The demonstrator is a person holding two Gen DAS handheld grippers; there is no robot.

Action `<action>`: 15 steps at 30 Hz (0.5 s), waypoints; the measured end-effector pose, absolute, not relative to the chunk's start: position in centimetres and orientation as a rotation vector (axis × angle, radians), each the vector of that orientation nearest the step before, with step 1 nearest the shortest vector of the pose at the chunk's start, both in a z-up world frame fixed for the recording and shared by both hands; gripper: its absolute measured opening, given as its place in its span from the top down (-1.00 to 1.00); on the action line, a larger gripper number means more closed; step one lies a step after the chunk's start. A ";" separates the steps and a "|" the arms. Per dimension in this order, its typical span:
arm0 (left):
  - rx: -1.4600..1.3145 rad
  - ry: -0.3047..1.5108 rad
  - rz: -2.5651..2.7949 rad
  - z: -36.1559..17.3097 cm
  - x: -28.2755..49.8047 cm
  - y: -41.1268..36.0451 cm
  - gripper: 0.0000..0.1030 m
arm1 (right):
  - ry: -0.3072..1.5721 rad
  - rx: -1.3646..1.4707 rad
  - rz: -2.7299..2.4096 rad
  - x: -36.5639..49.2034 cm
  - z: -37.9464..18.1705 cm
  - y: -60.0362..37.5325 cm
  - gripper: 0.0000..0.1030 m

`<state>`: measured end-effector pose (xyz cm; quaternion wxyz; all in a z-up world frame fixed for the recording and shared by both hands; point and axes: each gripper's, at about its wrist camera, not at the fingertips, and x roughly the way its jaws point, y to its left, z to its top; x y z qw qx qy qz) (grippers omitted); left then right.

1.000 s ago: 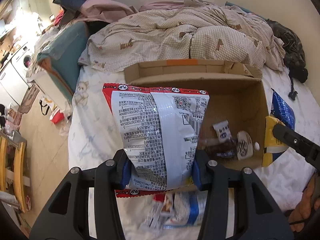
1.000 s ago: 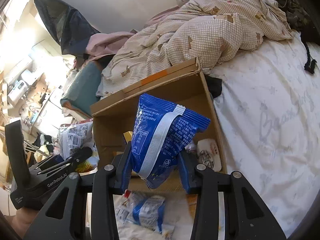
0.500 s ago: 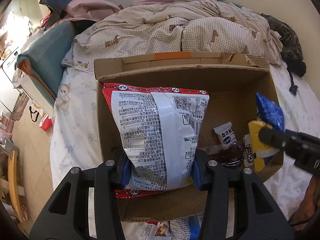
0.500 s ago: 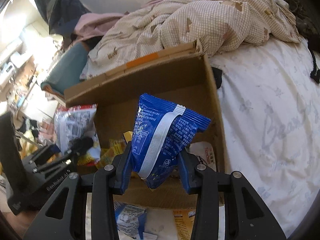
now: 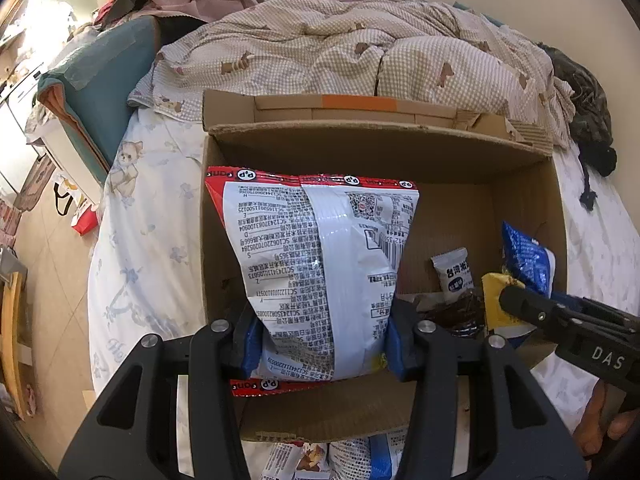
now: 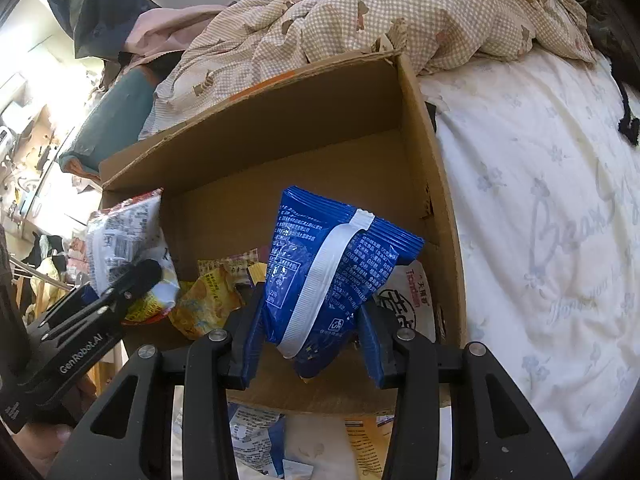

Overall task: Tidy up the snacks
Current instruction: 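Carry both bags over the box and open both grippers to drop them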

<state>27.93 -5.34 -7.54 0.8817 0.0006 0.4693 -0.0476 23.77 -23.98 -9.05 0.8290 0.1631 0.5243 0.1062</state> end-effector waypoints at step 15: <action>0.002 0.981 -0.110 -7.7 27.7 -5.3 0.12 | 1.120 0.373 0.229 24.1 -9.3 -24.3 0.03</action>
